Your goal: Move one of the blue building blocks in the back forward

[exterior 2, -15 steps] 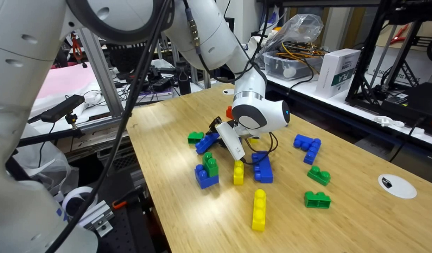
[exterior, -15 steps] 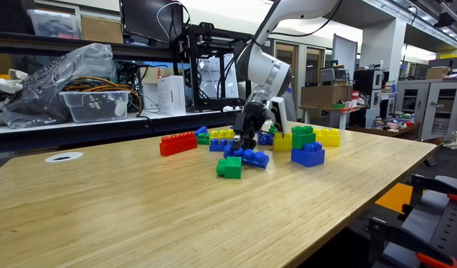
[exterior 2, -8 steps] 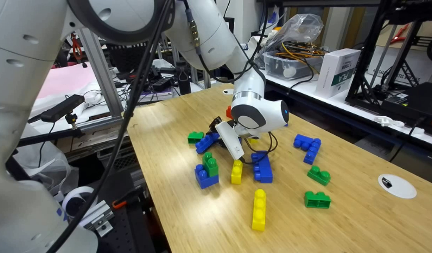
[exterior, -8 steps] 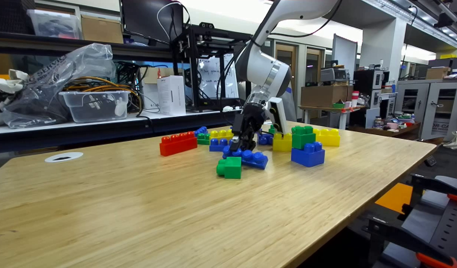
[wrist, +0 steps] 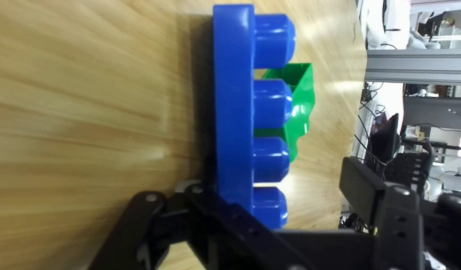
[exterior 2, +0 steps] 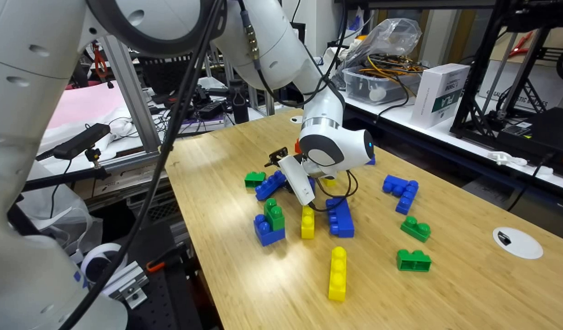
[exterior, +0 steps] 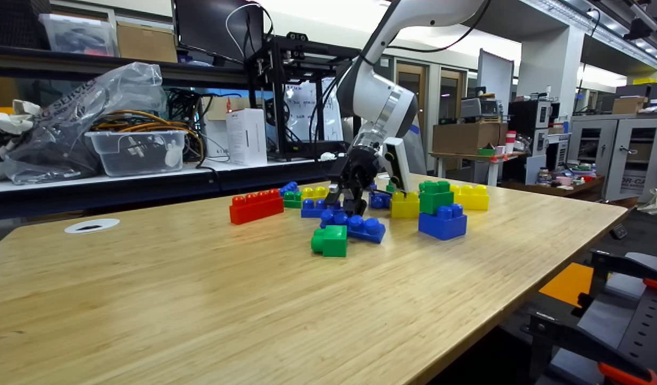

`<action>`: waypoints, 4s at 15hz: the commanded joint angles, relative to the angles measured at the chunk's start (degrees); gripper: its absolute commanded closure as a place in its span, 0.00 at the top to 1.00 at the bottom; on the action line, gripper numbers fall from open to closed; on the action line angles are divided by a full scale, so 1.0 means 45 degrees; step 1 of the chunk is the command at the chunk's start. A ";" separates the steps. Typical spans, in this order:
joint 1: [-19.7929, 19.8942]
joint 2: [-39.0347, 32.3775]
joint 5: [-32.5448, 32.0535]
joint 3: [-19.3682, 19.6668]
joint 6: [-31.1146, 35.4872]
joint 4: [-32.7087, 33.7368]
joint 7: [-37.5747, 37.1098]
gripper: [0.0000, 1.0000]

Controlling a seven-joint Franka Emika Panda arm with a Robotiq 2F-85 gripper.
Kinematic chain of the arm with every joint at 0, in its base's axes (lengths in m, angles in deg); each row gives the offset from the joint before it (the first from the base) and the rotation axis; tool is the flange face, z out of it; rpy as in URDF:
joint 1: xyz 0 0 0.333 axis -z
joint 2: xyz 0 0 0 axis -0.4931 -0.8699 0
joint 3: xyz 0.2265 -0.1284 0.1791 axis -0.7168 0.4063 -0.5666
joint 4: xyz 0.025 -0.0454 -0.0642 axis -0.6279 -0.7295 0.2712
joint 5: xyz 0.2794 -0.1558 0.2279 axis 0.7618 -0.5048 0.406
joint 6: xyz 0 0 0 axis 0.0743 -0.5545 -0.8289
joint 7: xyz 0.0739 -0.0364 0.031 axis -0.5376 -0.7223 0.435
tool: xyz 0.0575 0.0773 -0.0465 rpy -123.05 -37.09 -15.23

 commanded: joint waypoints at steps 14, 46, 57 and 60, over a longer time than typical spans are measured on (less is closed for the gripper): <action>-0.0666 0.2209 0.0100 0.0292 0.4887 -0.2479 -0.2153 1.00; -0.1291 0.7168 -0.5641 0.0345 0.4171 -0.5372 -0.9074 1.00; -0.1424 0.8673 -0.7331 0.0981 0.3525 -0.5796 -1.0914 1.00; -0.1421 0.8978 -0.7867 0.1008 0.3447 -0.5843 -1.1664 1.00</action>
